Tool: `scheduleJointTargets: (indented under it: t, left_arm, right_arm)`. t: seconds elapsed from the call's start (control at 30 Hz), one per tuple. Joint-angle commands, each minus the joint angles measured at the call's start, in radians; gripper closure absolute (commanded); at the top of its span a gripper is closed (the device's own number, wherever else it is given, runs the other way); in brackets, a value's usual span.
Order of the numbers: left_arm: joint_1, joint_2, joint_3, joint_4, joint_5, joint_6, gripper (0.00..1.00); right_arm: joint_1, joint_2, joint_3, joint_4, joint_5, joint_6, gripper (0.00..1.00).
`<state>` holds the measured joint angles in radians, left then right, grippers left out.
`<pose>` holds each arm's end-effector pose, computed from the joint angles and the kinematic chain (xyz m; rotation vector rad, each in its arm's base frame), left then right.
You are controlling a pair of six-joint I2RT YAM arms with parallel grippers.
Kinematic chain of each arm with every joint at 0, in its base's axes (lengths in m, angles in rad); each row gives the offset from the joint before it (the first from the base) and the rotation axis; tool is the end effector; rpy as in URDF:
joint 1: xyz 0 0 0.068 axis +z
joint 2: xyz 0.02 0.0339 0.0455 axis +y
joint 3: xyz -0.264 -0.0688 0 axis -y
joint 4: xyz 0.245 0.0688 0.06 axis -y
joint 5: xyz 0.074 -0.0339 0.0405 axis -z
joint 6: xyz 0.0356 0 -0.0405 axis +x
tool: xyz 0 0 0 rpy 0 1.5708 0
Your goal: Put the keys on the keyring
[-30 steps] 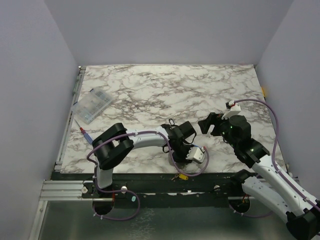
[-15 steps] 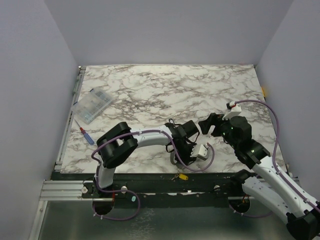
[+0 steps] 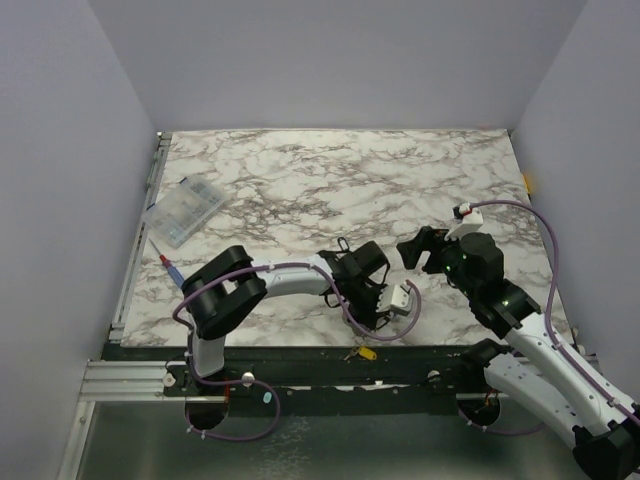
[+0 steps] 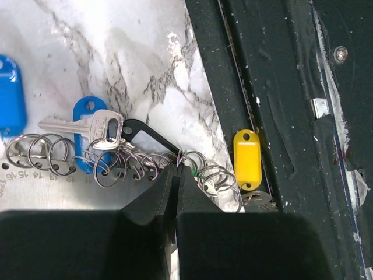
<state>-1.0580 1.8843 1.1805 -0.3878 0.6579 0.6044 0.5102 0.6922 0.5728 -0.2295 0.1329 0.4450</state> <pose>0.1646 -0.3367 0.1612 2.1017 1.6190 -1.0246 0.1505 0.0788 0.2750 0.0272 1.9503 0.5120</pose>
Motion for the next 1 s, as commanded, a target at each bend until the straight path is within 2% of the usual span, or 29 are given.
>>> scheduleJointTargets:
  t: [0.0,0.23,0.4,0.7,0.83,0.97]
  left_arm:
    - [0.030,-0.086,-0.101,0.112,-0.024,-0.075,1.00]
    - [0.068,-0.266,-0.280,0.347,-0.046,-0.213,1.00]
    - [0.080,-0.387,-0.388,0.477,-0.119,-0.274,1.00]
    - [0.083,-0.570,-0.488,0.492,-0.333,-0.276,1.00]
    - [0.085,-0.620,-0.510,0.499,-0.395,-0.295,1.00]
    - [0.085,-0.651,-0.546,0.535,-0.521,-0.323,1.00]
  right_arm:
    - [-0.005,-0.016,-0.005,-0.002,0.012,0.001,0.15]
    - [-0.005,-0.006,0.004,0.009,0.011,0.012,0.15]
    - [-0.005,0.025,0.013,0.026,0.004,0.015,0.16]
    - [-0.004,0.109,0.044,0.056,0.012,0.005,0.17]
    - [-0.004,0.157,0.068,0.069,0.011,0.000,0.18]
    - [-0.003,0.201,0.089,0.088,-0.005,-0.007,0.18]
